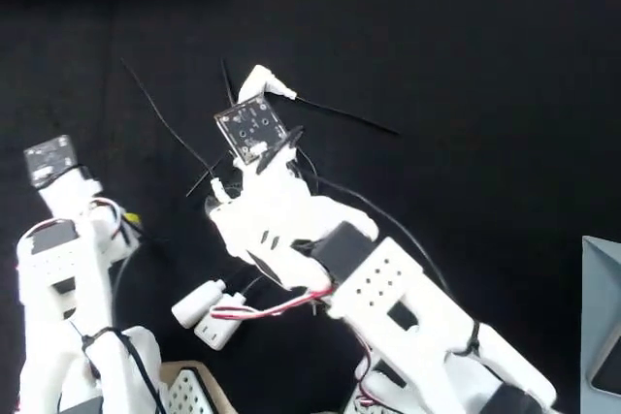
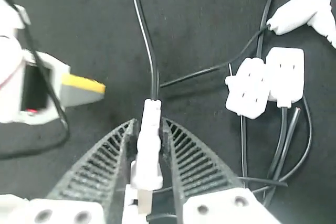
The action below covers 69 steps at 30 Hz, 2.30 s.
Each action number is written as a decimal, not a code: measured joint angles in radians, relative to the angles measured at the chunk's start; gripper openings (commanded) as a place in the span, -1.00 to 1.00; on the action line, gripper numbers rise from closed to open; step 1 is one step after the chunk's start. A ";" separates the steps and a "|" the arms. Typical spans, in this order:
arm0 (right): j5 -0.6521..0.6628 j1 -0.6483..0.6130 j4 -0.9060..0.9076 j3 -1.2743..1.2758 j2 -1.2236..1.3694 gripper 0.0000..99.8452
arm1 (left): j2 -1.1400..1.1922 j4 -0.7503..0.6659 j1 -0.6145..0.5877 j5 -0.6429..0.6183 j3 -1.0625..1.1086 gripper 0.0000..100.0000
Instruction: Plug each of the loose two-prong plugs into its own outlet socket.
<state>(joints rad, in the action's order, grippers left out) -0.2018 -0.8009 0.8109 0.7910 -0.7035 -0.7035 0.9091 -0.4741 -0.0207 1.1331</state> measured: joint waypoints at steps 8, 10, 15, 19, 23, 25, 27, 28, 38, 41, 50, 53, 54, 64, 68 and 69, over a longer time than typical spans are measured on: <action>0.000 0.000 -0.115 0.124 -0.081 -0.98 | 0.000 0.000 0.058 0.000 0.000 -0.56; 0.000 0.000 -0.167 0.166 -0.086 -0.98 | 0.000 0.000 0.058 0.000 0.000 -0.56; 0.020 0.031 -0.226 0.206 -0.032 -0.98 | 0.000 0.000 0.058 0.000 0.000 -0.56; 0.055 0.060 -0.201 0.176 0.114 -0.98 | 0.000 0.000 0.058 0.000 0.000 -0.56; 0.055 0.087 -0.195 0.072 0.304 -0.98 | 0.000 0.000 0.058 0.000 0.000 -0.56; 0.057 0.095 -0.189 0.021 0.405 -0.97 | 0.000 0.000 0.058 0.000 0.000 -0.56; 0.061 0.097 -0.176 -0.034 0.497 -0.97 | 0.000 0.000 0.058 0.000 0.000 -0.56; 0.061 0.097 -0.160 -0.061 0.537 -0.97 | 0.000 0.000 0.058 0.000 0.000 -0.56; 0.061 0.095 0.035 -0.334 0.833 -0.95 | 0.000 0.000 0.058 0.000 0.000 -0.56; 0.061 0.095 0.041 -0.358 0.868 -0.83 | 0.000 0.000 0.058 0.000 0.000 -0.56; 0.061 0.095 0.118 -0.364 0.887 -0.82 | 0.000 0.000 0.058 0.000 0.000 -0.56; 0.061 0.095 0.155 -0.381 0.888 -0.82 | 0.000 0.000 0.058 0.000 0.006 -0.56; 0.061 0.095 0.166 -0.385 0.888 -0.82 | 0.000 0.000 0.058 0.000 0.006 -0.56; 0.044 0.095 0.183 -0.385 0.888 -0.98 | 0.000 0.000 0.058 0.000 0.006 -0.56; 0.044 0.095 0.207 -0.387 0.879 -0.98 | 0.000 0.000 0.058 0.000 0.006 -0.56; 0.044 0.095 0.226 -0.387 0.861 -0.98 | 0.000 0.000 0.058 0.000 0.006 -0.56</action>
<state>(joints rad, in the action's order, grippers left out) -0.1573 -0.7058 1.0365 0.4043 0.1573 -0.7035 0.9091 -0.4158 -0.0207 1.1393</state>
